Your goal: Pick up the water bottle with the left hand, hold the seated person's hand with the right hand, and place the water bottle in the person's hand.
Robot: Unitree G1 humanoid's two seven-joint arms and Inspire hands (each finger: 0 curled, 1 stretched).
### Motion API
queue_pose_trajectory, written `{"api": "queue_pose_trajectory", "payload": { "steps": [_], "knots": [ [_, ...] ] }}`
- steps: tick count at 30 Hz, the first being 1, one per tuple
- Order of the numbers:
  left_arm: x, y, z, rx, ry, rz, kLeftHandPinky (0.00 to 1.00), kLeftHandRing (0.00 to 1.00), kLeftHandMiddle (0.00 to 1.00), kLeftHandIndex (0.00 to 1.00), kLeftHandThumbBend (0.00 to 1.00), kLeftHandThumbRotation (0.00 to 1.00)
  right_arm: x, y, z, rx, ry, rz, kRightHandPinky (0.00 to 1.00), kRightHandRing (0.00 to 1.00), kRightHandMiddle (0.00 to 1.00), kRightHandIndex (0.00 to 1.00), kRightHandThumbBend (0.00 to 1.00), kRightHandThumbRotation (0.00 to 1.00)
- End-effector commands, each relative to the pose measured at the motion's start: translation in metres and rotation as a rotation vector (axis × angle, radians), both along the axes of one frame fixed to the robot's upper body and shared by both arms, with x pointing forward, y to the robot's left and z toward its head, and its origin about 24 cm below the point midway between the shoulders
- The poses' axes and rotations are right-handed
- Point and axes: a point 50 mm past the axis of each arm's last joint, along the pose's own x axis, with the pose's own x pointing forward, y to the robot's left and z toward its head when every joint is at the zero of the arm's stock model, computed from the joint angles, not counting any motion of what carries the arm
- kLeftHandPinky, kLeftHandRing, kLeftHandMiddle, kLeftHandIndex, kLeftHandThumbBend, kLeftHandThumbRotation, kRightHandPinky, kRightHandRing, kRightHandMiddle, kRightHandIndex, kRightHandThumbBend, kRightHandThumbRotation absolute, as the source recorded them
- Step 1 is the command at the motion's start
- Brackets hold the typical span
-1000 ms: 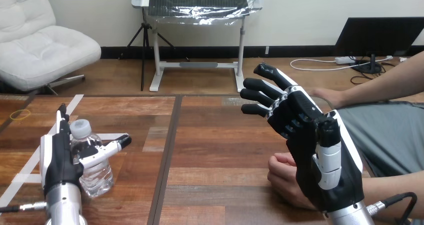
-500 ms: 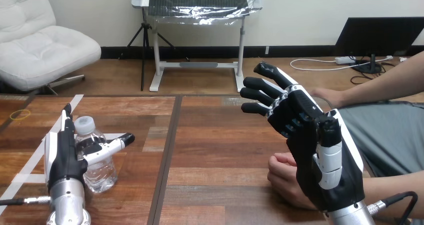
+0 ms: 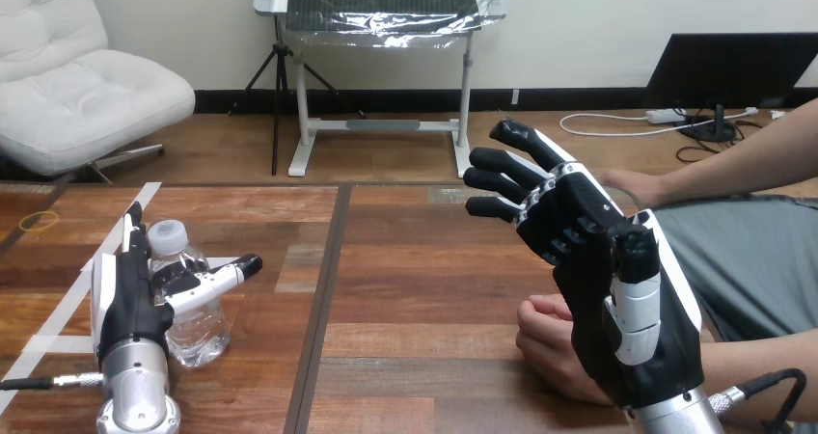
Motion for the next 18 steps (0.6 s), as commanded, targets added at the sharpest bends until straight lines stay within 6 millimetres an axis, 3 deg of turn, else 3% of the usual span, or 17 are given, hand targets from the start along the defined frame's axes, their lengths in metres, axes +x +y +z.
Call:
{"api": "queue_pose_trajectory", "payload": {
  "steps": [1, 18],
  "knots": [
    [0.0152, -0.0068, 0.0095, 0.020, -0.011, -0.028, 0.84, 0.96, 0.99, 1.00, 0.94, 0.17, 0.0034, -0.0002, 0.0160, 0.016, -0.079, 0.004, 0.77, 0.82, 0.83, 0.87, 0.75, 1.00],
    [0.0176, -0.0091, 0.0086, 0.010, 0.033, -0.027, 0.87, 0.99, 1.00, 1.00, 0.93, 0.18, 0.0032, -0.0003, 0.0156, 0.019, -0.080, 0.004, 0.77, 0.82, 0.83, 0.87, 0.76, 1.00]
  ]
}}
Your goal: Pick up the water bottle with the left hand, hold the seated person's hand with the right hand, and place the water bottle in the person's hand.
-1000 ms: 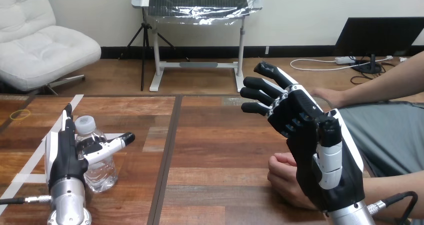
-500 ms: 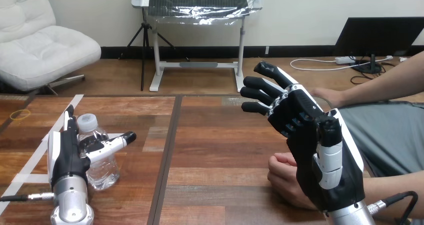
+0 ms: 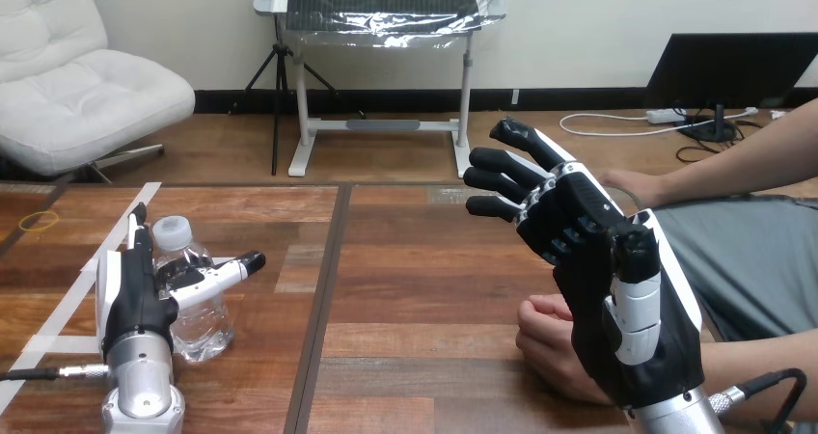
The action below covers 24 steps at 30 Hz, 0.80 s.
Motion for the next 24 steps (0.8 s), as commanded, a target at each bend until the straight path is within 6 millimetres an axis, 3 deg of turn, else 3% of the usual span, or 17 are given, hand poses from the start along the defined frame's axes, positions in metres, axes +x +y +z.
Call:
{"api": "queue_pose_trajectory", "payload": {
  "steps": [1, 24],
  "knots": [
    [0.0115, -0.0071, 0.0074, 0.019, 0.001, -0.031, 0.87, 0.99, 1.00, 1.00, 0.93, 0.18, 0.0032, -0.0004, 0.0154, 0.019, -0.079, 0.005, 0.77, 0.82, 0.82, 0.87, 0.76, 1.00],
    [0.0145, -0.0062, 0.0073, 0.054, 0.053, -0.020, 0.83, 0.94, 0.95, 0.93, 0.92, 0.21, 0.0036, -0.0005, 0.0151, 0.029, -0.081, 0.012, 0.76, 0.82, 0.83, 0.88, 0.76, 1.00]
  ]
}}
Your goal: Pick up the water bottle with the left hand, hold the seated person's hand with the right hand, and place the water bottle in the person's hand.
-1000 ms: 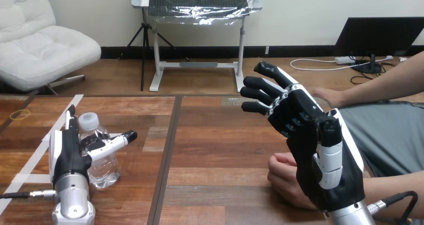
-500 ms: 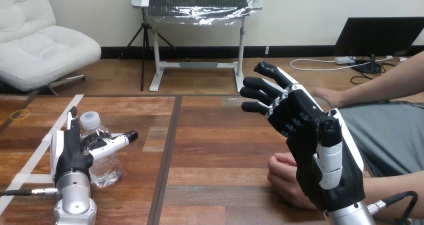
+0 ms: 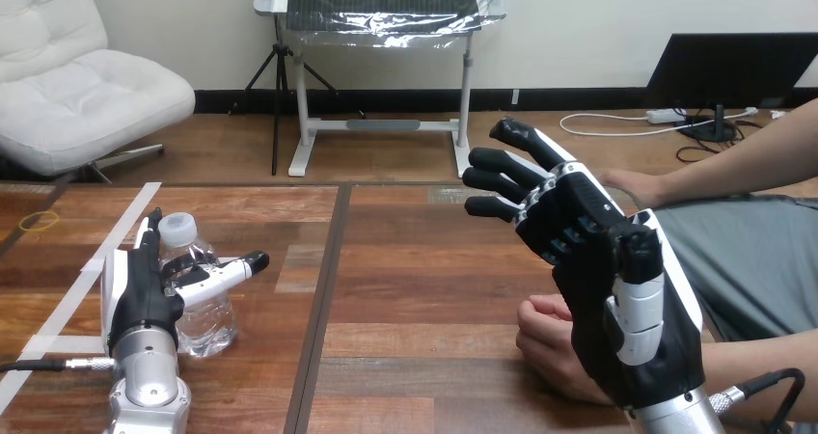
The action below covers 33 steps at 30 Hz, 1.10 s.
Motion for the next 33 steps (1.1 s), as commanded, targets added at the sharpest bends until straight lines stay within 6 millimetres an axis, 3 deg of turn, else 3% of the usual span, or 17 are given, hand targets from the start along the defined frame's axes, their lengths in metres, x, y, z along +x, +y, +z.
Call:
{"api": "queue_pose_trajectory", "payload": {
  "steps": [1, 13, 25, 33],
  "knots": [
    [0.0098, -0.0031, 0.0070, 0.035, 0.003, -0.025, 0.83, 0.94, 0.95, 0.93, 0.92, 0.21, 0.0038, -0.0001, 0.0149, 0.017, -0.079, 0.004, 0.76, 0.82, 0.83, 0.88, 0.76, 1.00],
    [0.0097, -0.0049, 0.0081, 0.028, -0.001, -0.009, 0.71, 0.86, 0.89, 0.86, 0.90, 0.18, 0.0036, -0.0003, 0.0151, 0.014, -0.082, 0.005, 0.76, 0.82, 0.83, 0.88, 0.77, 1.00],
    [0.0094, -0.0066, 0.0089, 0.018, -0.026, 0.028, 0.55, 0.68, 0.73, 0.72, 0.89, 0.04, 0.0037, -0.0004, 0.0152, 0.014, -0.084, 0.004, 0.76, 0.82, 0.83, 0.88, 0.77, 1.00],
    [0.0095, -0.0072, 0.0090, 0.033, -0.032, 0.054, 0.47, 0.58, 0.63, 0.64, 0.86, 0.00, 0.0038, -0.0005, 0.0152, 0.013, -0.086, 0.002, 0.75, 0.82, 0.83, 0.87, 0.77, 1.00]
  ]
}}
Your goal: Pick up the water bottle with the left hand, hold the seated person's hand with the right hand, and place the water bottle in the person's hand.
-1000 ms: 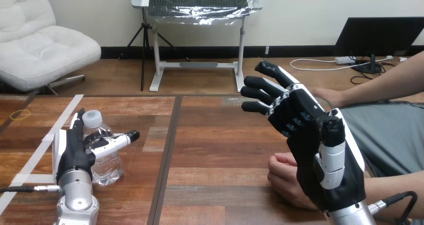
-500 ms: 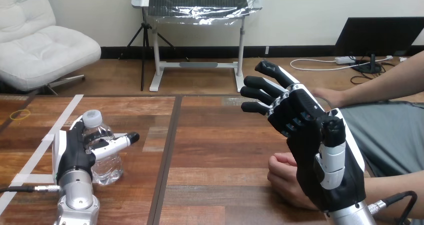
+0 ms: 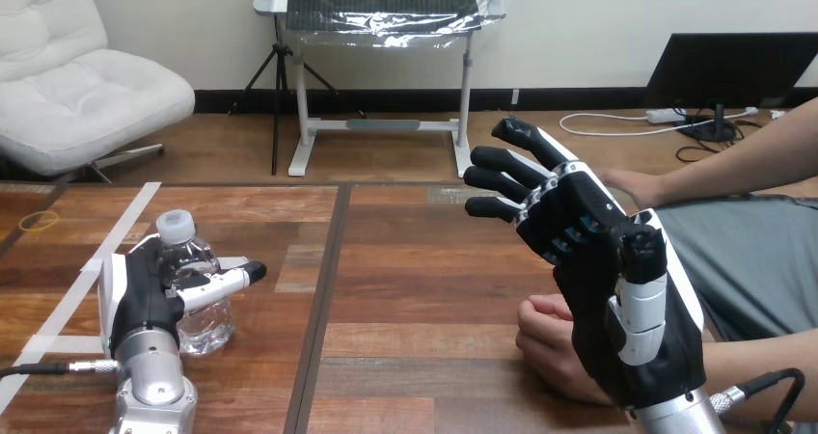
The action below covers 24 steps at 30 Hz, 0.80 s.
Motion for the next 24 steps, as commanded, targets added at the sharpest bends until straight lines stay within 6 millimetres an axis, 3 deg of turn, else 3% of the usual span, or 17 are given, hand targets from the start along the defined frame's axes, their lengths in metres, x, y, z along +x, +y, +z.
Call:
{"api": "queue_pose_trajectory", "payload": {
  "steps": [1, 14, 24],
  "knots": [
    [0.0098, -0.0051, 0.0101, 0.035, -0.036, 0.004, 0.46, 0.58, 0.62, 0.63, 0.86, 0.00, 0.0039, -0.0003, 0.0152, 0.011, -0.084, -0.002, 0.75, 0.82, 0.83, 0.87, 0.77, 1.00],
    [0.0097, -0.0060, 0.0089, 0.073, -0.065, 0.029, 0.30, 0.38, 0.44, 0.48, 0.76, 0.00, 0.0041, -0.0004, 0.0150, 0.011, -0.084, -0.002, 0.75, 0.81, 0.83, 0.87, 0.77, 1.00],
    [0.0091, -0.0063, 0.0085, 0.078, -0.089, 0.025, 0.26, 0.35, 0.41, 0.45, 0.74, 0.00, 0.0042, -0.0004, 0.0149, 0.014, -0.083, -0.003, 0.75, 0.82, 0.83, 0.87, 0.78, 1.00]
  ]
}}
